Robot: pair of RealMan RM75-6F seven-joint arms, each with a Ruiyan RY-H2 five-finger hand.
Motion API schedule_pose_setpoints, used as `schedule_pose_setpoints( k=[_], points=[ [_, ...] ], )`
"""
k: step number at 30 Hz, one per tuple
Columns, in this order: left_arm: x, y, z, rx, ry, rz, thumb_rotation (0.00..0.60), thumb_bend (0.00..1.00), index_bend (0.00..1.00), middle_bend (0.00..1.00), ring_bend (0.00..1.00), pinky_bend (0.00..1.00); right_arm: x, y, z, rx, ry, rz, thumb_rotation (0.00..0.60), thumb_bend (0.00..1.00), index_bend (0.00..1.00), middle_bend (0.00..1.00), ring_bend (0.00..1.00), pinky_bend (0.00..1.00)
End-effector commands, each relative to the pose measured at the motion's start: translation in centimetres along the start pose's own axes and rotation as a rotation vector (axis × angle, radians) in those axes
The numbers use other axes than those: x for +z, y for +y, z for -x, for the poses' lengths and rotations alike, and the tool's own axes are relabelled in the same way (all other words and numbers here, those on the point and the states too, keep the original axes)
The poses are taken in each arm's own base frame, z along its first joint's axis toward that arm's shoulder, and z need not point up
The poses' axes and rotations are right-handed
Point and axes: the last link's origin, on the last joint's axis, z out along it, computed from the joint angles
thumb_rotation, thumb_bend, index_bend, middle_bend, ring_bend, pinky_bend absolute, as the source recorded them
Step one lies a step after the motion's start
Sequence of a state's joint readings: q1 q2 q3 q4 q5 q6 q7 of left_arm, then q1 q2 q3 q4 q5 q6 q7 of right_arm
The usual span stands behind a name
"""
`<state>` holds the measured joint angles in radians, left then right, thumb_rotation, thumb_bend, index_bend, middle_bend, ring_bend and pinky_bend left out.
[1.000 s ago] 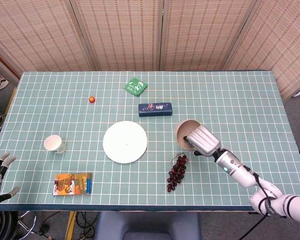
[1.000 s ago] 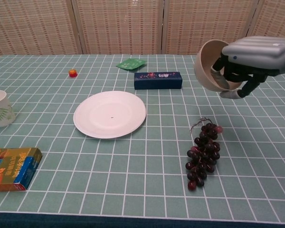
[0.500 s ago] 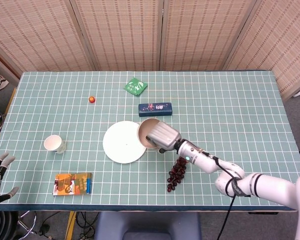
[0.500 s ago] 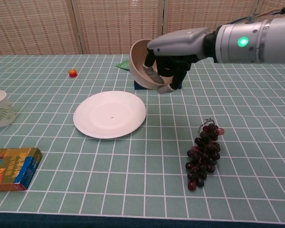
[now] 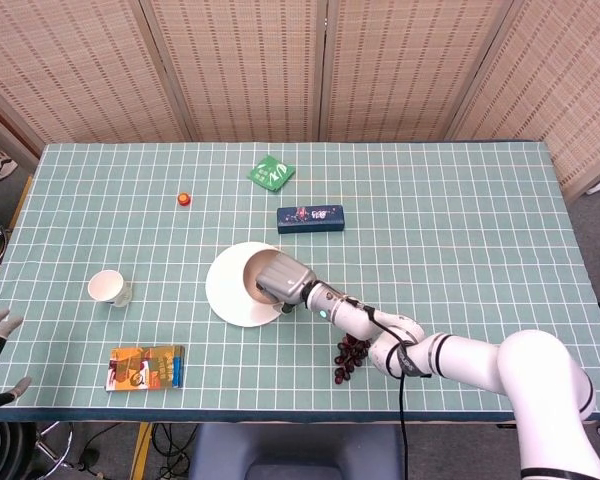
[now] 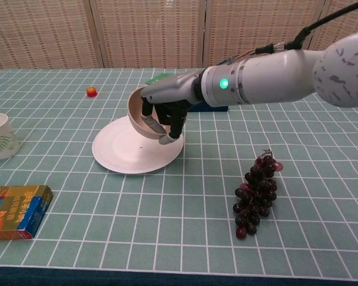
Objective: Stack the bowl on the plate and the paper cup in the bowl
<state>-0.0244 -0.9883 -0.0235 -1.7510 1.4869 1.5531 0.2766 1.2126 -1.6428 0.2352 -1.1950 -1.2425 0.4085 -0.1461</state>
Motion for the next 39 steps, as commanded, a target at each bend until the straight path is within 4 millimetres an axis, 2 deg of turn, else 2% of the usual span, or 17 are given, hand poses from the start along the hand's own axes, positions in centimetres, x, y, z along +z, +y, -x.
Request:
schedule_pose_setpoints(
  k=[1,7,14,23,31,39],
  points=[
    [-0.1,-0.1,0.0,0.001,0.001,-0.002,0.6,0.0,0.19,0.16,0.18,0.13,1.5,-0.6,0.8,0.009,-0.034,0.005,0.6,0.48,0.65,0.91,0.88,0.98],
    [-0.3,-0.3,0.1,0.002,-0.003,-0.01,0.6,0.0,0.2,0.16,0.19,0.13,3.3,-0.9,1.4,0.023,-0.051,0.027,0.6,0.48,0.65,0.91,0.88,0.98],
    [-0.5,-0.6,0.2,0.002,-0.006,-0.02,0.6,0.0,0.2,0.16,0.18,0.13,3.9,-0.8,1.4,0.027,-0.044,0.04,0.6,0.47,0.64,0.89,0.88,0.98],
    [-0.4,-0.6,0.2,0.003,-0.005,-0.018,0.6,0.0,0.19,0.16,0.18,0.13,3.9,-0.7,1.0,0.034,-0.013,0.041,0.6,0.4,0.42,0.87,0.88,0.98],
    [-0.3,-0.4,0.2,0.003,-0.001,-0.011,0.6,0.0,0.19,0.16,0.18,0.13,2.1,0.2,-0.4,0.036,0.068,0.04,0.6,0.31,0.21,0.85,0.86,0.98],
    [0.1,-0.2,0.1,0.006,0.002,0.0,0.6,0.0,0.19,0.16,0.18,0.13,-1.6,1.9,-1.8,0.031,0.18,0.058,0.6,0.26,0.17,0.76,0.79,0.97]
  ],
)
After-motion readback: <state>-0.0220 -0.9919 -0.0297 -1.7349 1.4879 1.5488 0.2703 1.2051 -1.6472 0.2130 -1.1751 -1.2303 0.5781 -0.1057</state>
